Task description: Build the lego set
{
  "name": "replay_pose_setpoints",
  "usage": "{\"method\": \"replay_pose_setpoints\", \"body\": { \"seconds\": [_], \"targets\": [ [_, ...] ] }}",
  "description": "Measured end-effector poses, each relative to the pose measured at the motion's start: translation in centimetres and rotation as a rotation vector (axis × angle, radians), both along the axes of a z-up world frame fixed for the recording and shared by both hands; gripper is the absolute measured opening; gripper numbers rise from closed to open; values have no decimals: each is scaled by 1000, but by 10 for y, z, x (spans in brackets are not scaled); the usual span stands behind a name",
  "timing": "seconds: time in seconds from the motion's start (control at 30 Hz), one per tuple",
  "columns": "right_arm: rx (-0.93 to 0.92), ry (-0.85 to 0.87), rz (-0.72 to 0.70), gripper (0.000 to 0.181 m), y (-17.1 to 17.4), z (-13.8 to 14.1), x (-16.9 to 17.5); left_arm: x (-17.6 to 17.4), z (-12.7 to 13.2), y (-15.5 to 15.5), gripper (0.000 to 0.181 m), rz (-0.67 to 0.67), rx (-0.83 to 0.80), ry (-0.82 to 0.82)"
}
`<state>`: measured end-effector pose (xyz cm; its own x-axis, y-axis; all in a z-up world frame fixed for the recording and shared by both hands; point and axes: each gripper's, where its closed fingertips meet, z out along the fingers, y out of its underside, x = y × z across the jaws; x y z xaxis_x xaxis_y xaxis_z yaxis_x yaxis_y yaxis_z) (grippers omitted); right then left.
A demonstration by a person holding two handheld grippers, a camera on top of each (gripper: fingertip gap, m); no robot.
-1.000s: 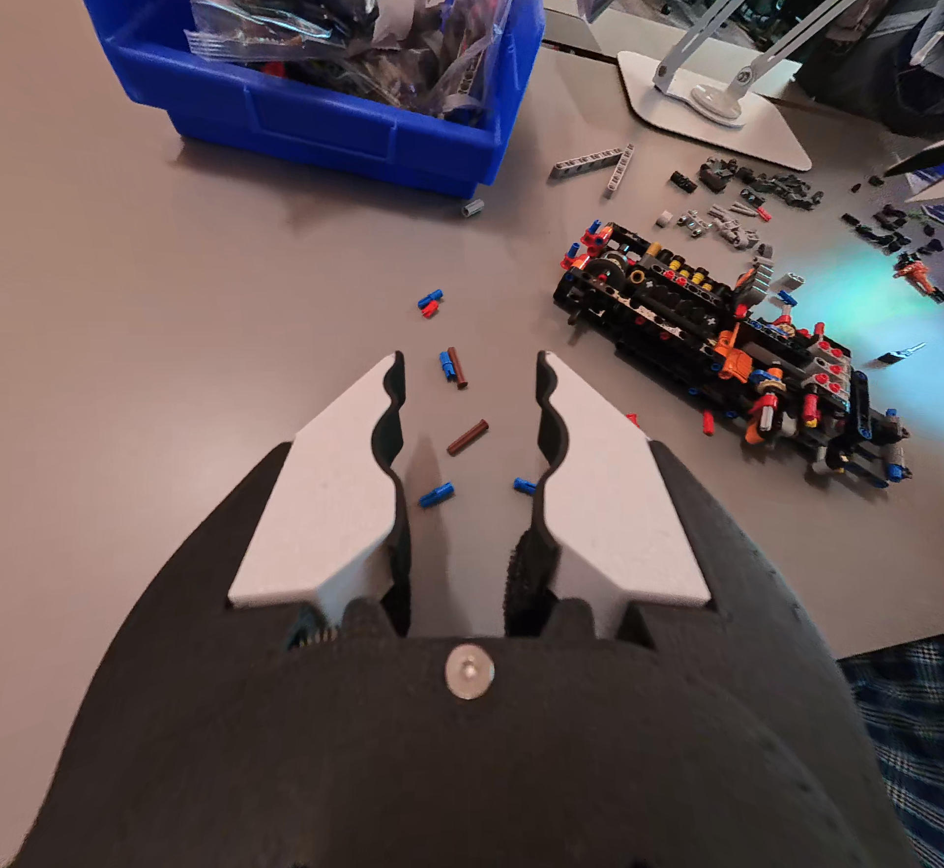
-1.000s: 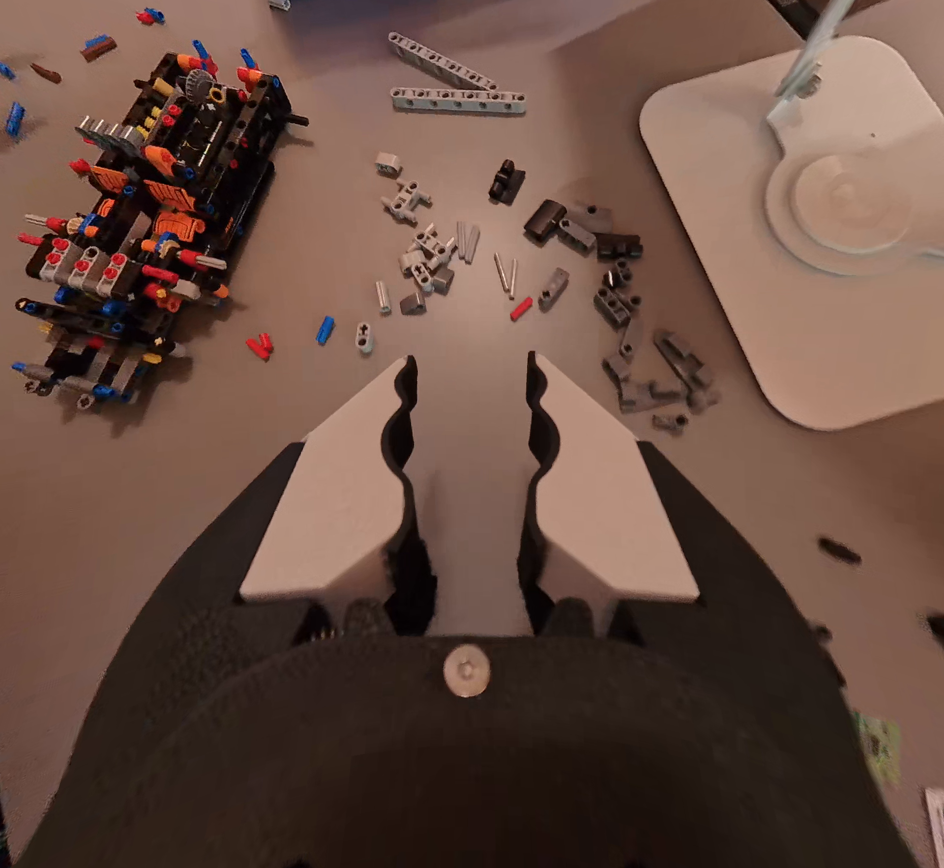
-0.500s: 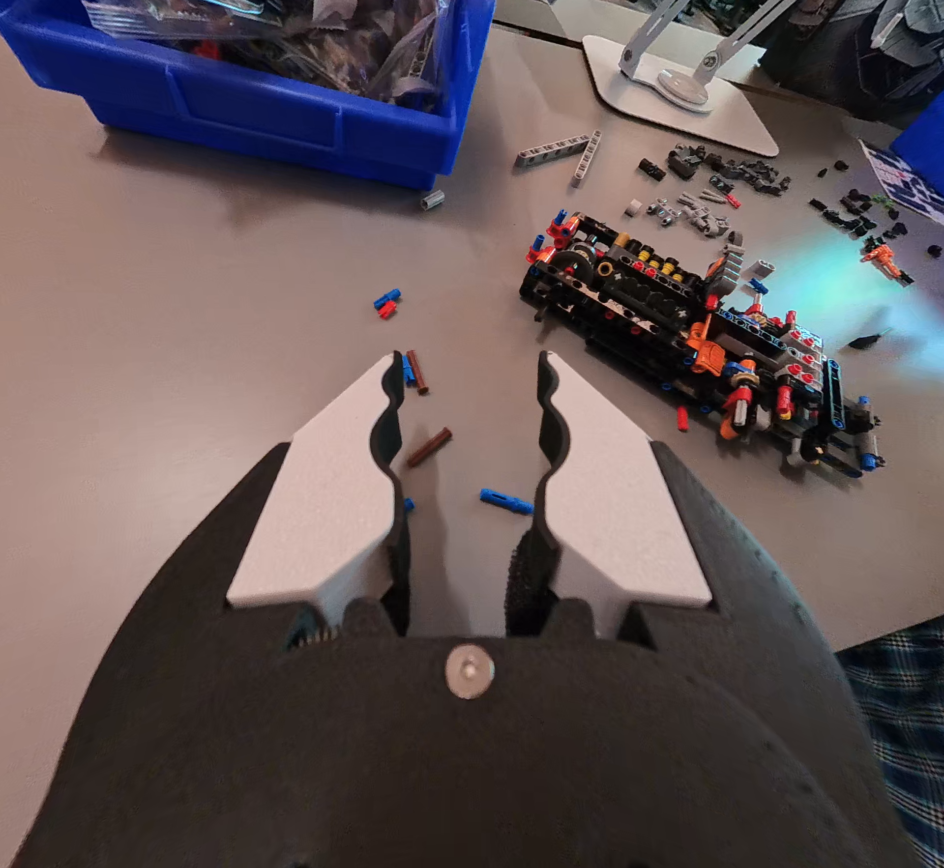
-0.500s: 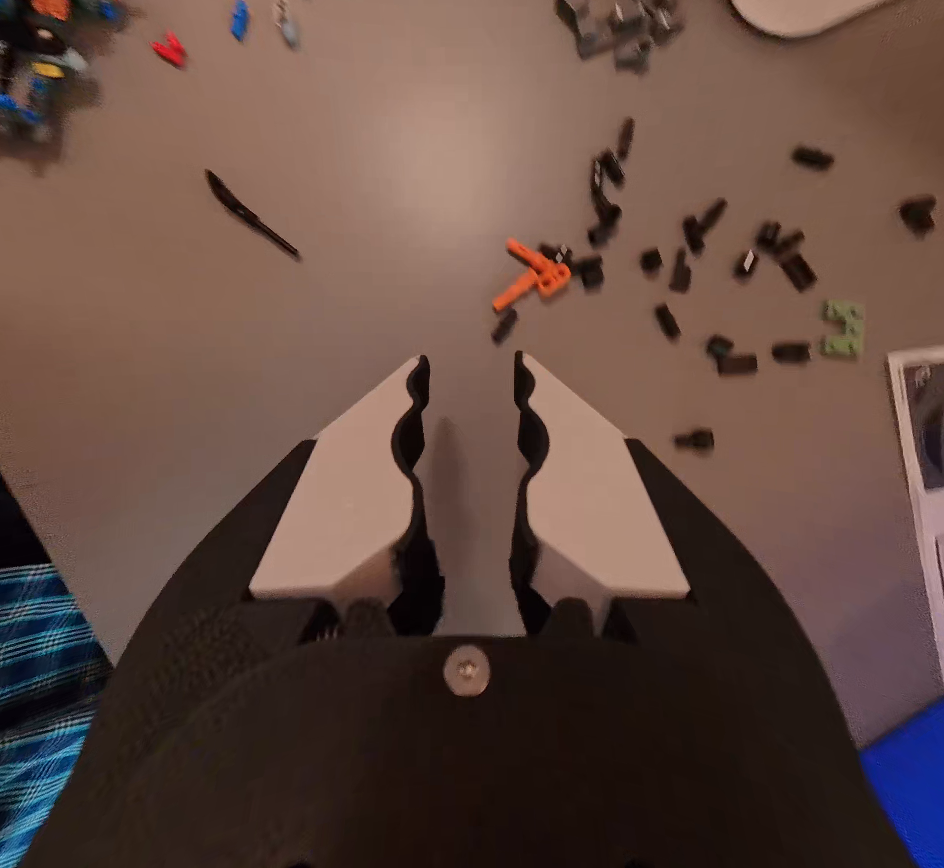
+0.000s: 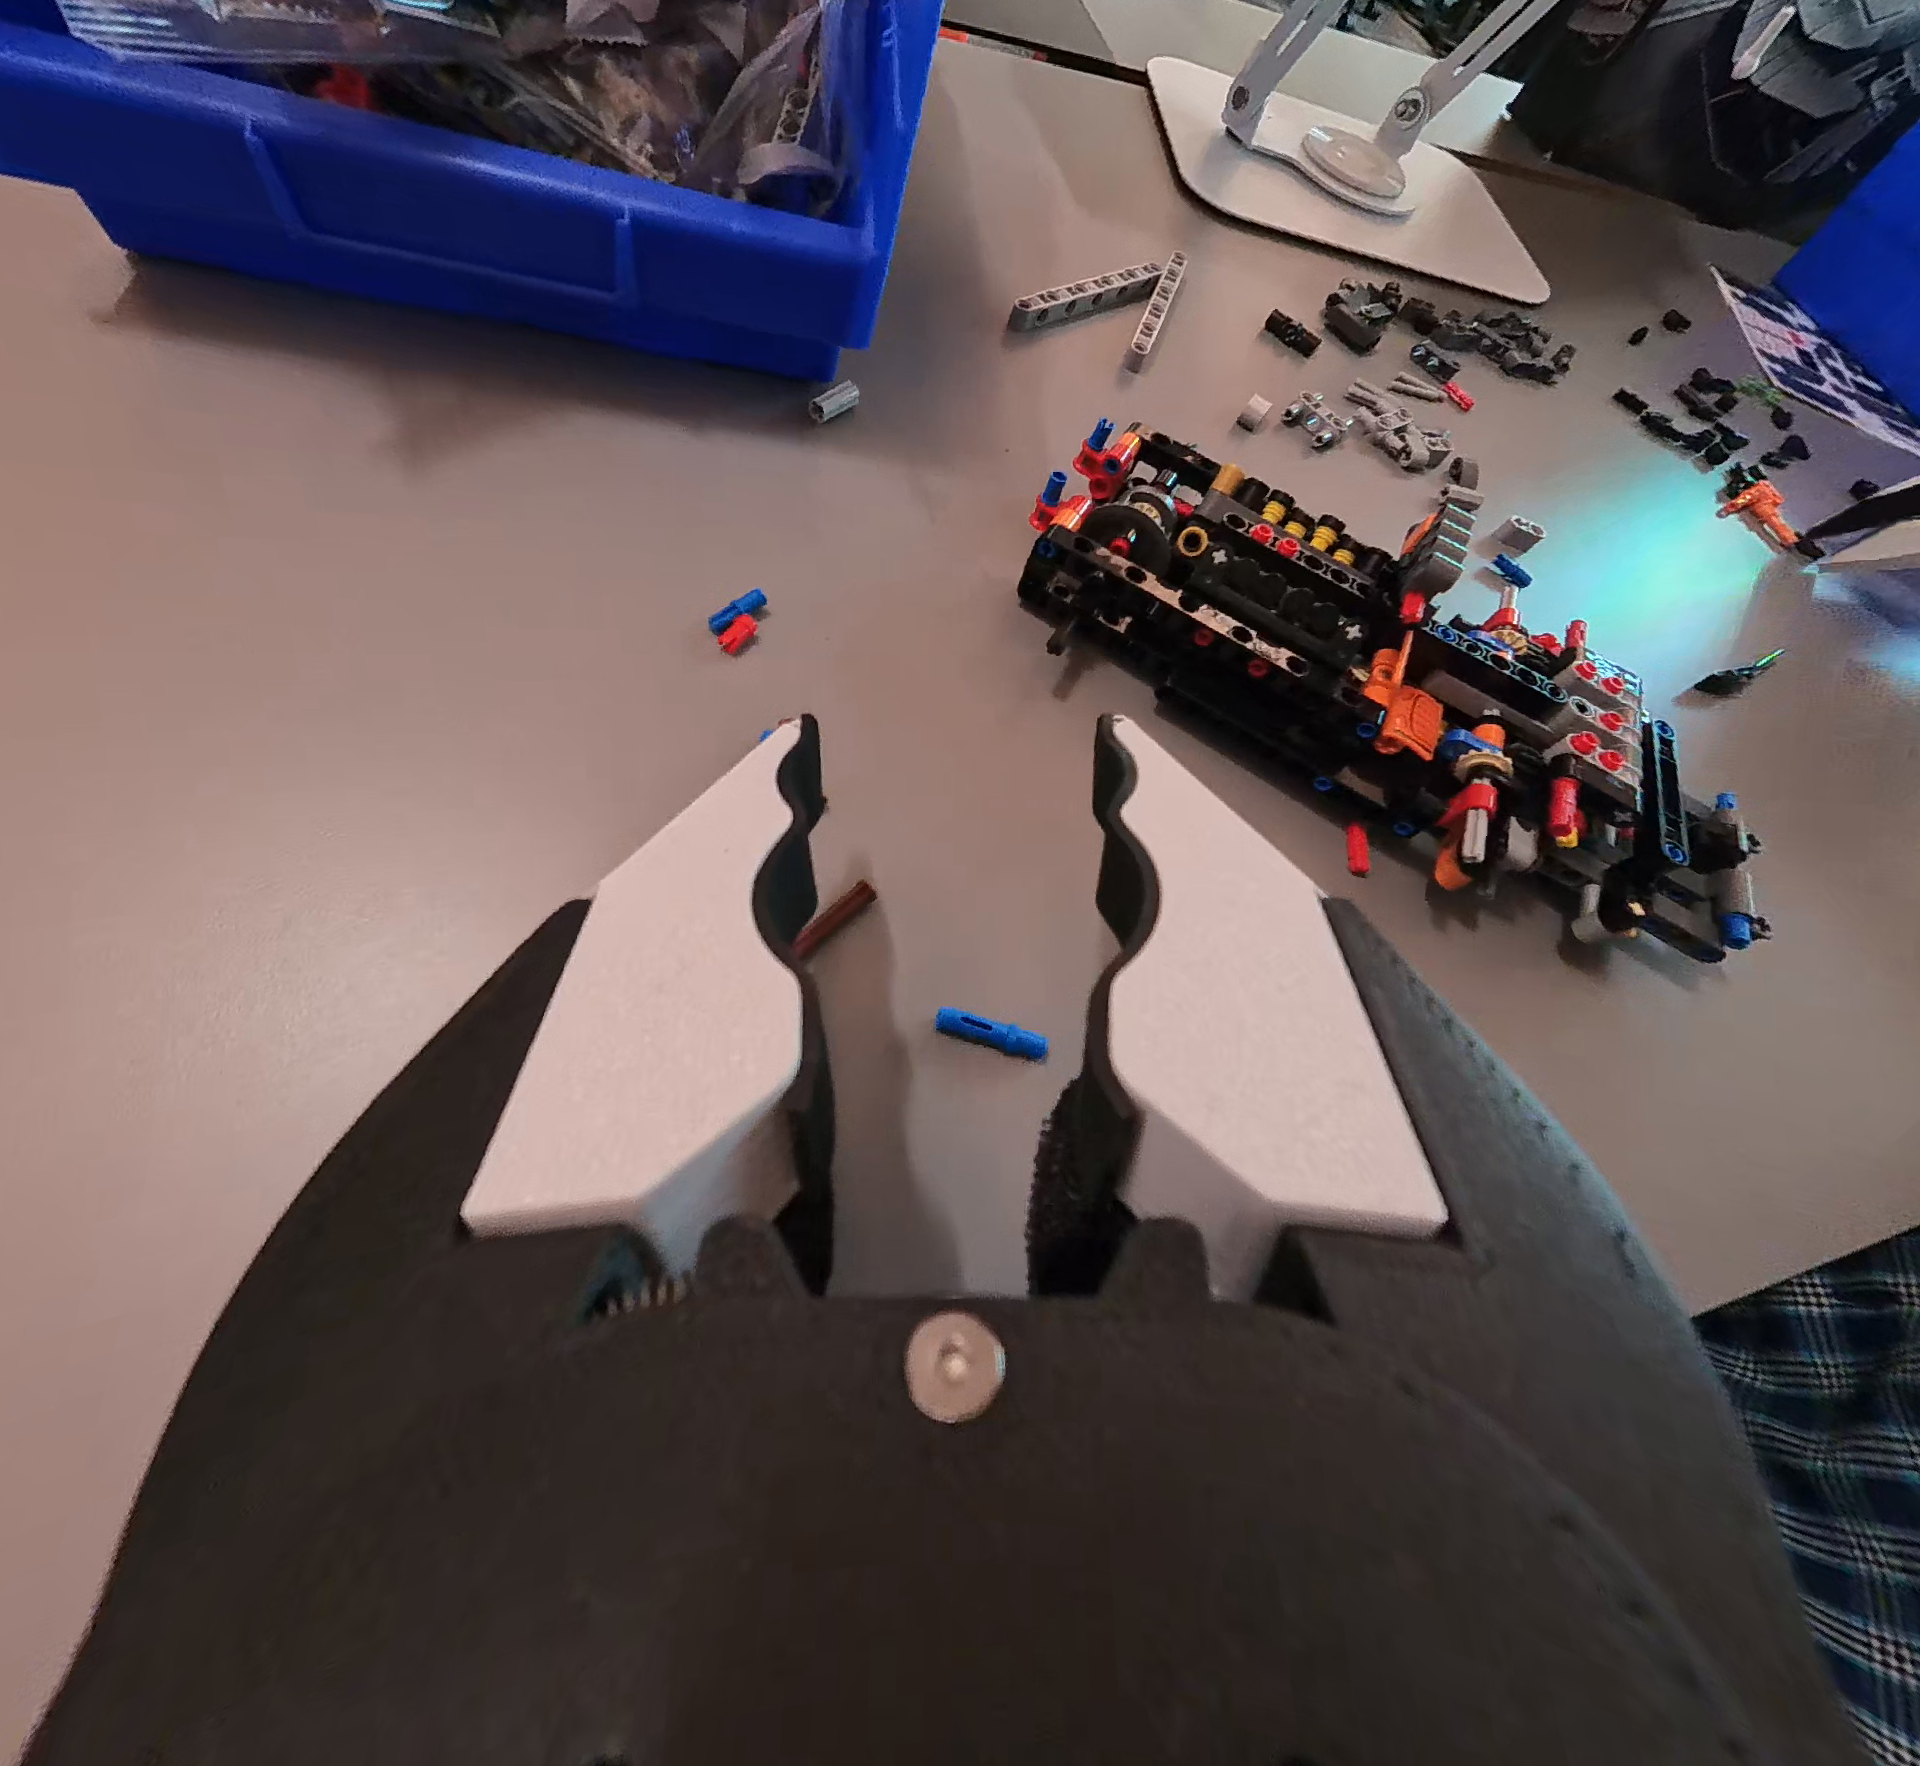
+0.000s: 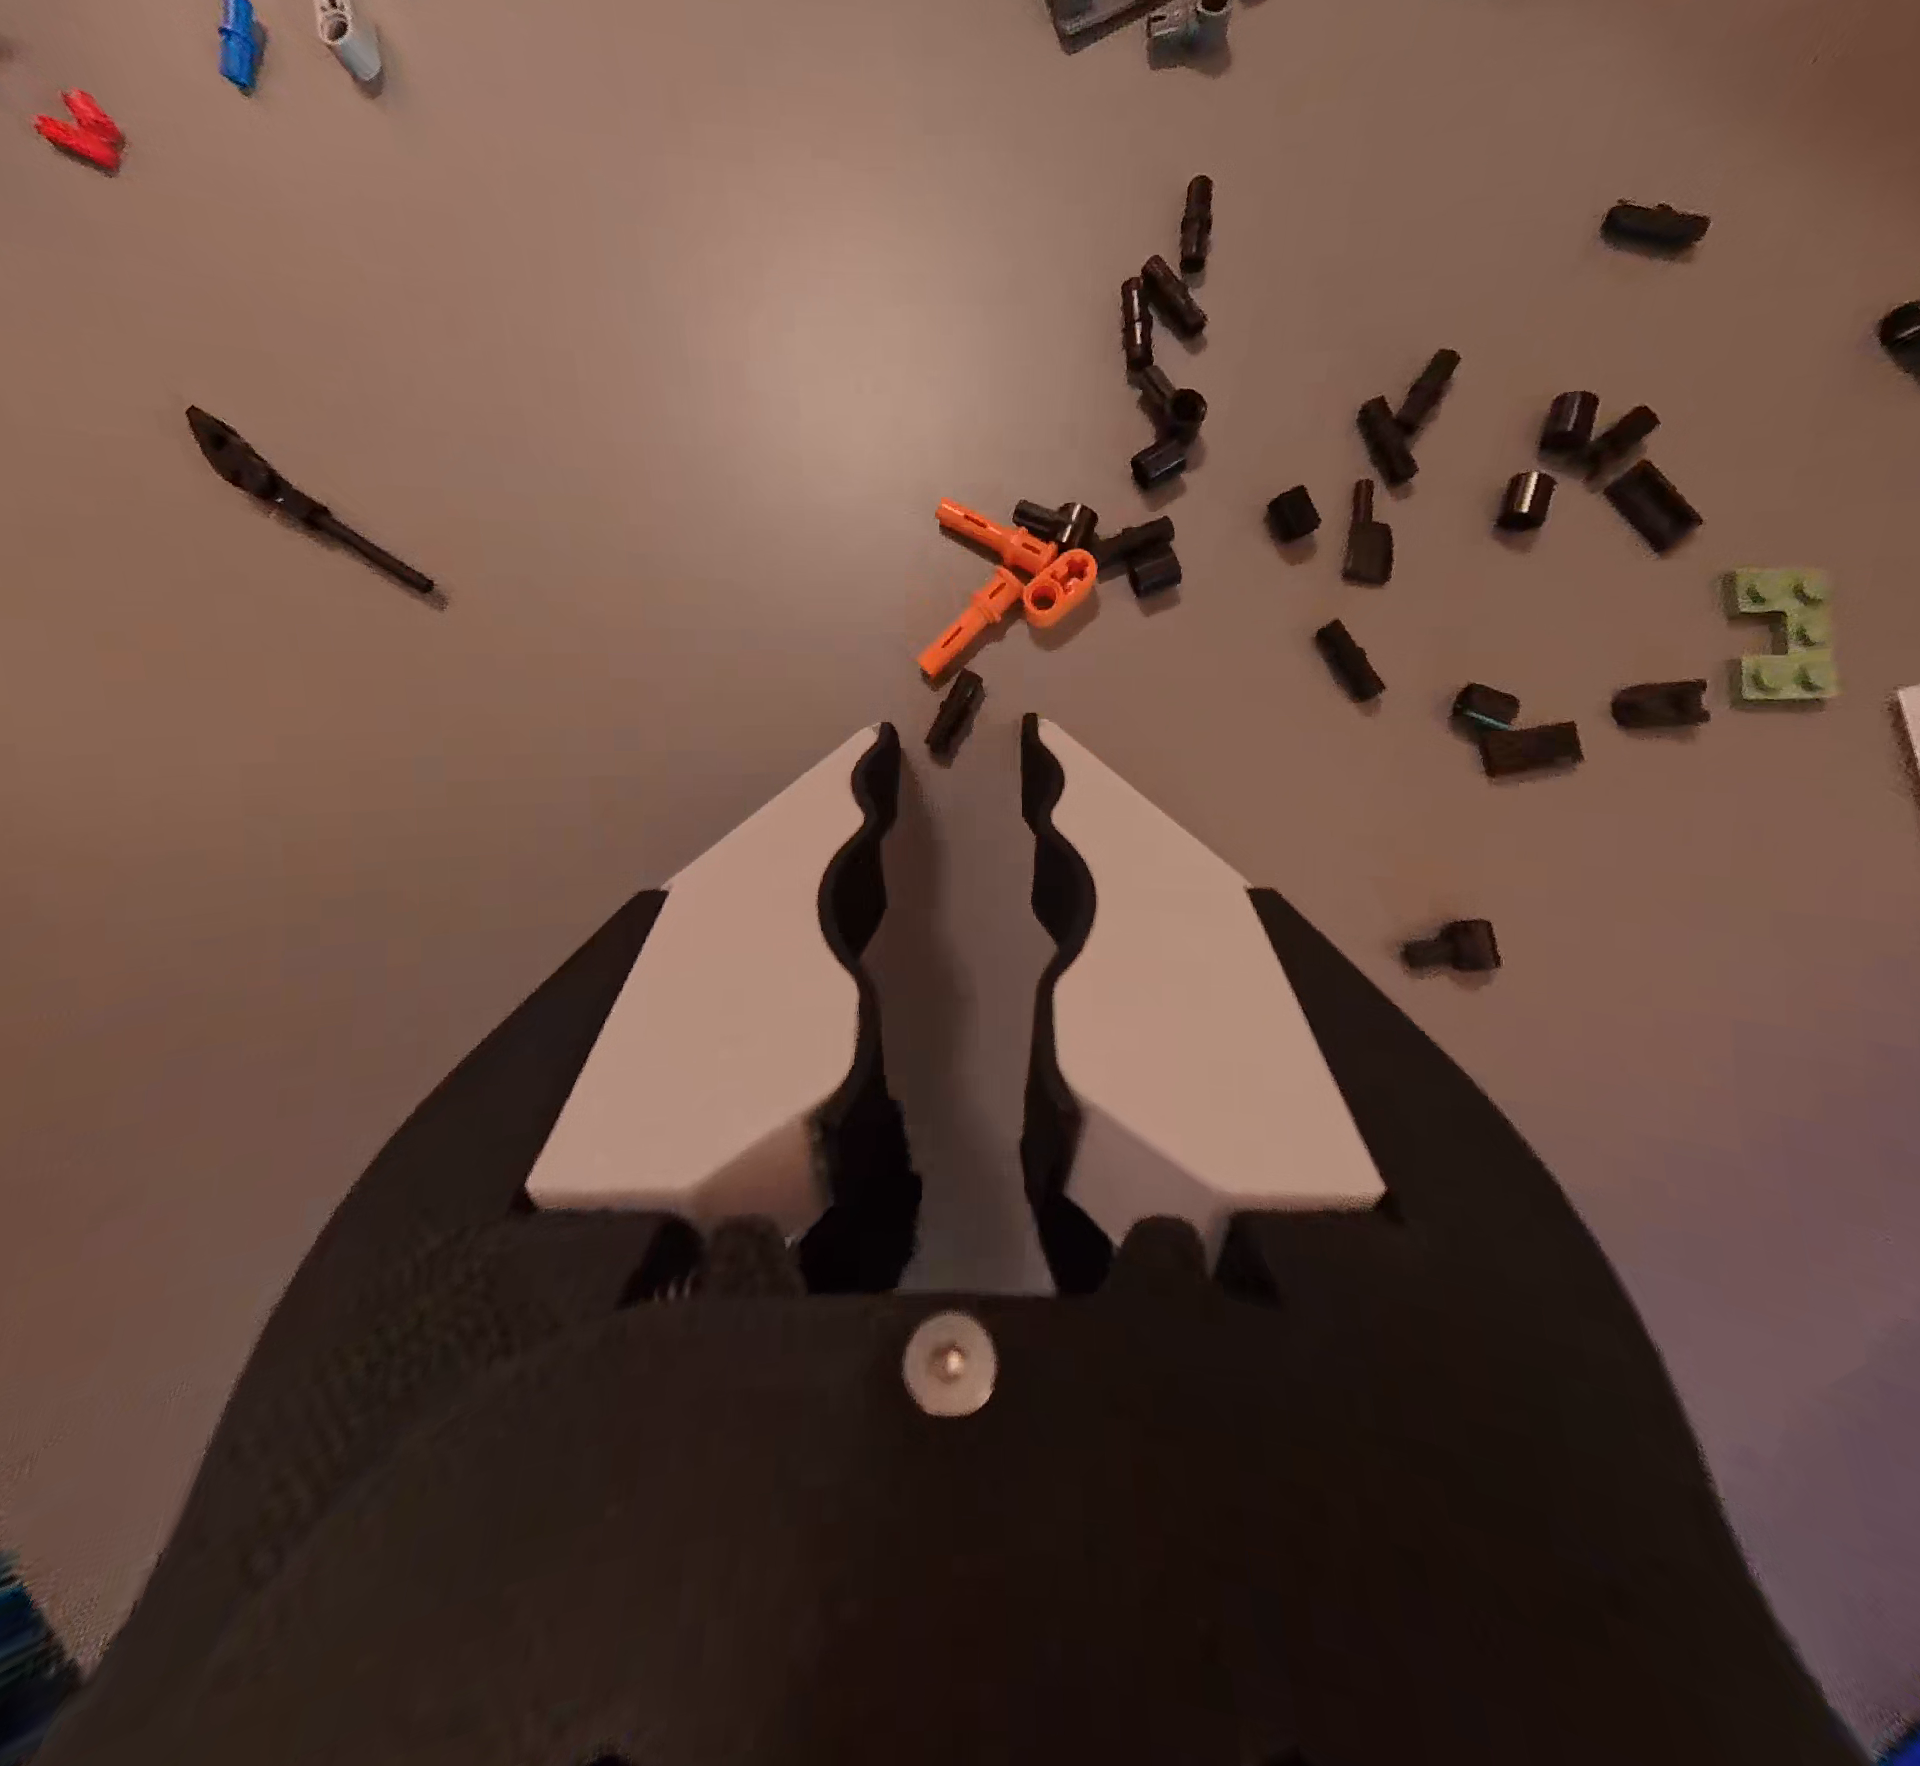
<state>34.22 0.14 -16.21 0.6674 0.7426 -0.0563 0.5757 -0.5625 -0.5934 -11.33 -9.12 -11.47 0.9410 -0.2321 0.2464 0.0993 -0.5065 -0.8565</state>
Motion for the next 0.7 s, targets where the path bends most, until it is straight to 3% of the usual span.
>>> {"method": "replay_pose_setpoints", "body": {
  "seconds": [0.17, 0.27, 0.47, 0.7],
  "targets": [
    [7, -7, 26, 3, -3, -1, -2, 0, -2, 1, 52, -2, -4, -10],
    [-8, 2, 67, 2, -13, 0, -5, 2, -4, 2, 52, -11, -9, -11],
    [-16, 64, 20, 27, -20, 12, 6, 3, -3, 2, 52, -13, -3, -11],
    [21, 163, -158, 33, -17, 28, 42, 10, 0, 3, 54, -32, 10, -18]
  ]
}}
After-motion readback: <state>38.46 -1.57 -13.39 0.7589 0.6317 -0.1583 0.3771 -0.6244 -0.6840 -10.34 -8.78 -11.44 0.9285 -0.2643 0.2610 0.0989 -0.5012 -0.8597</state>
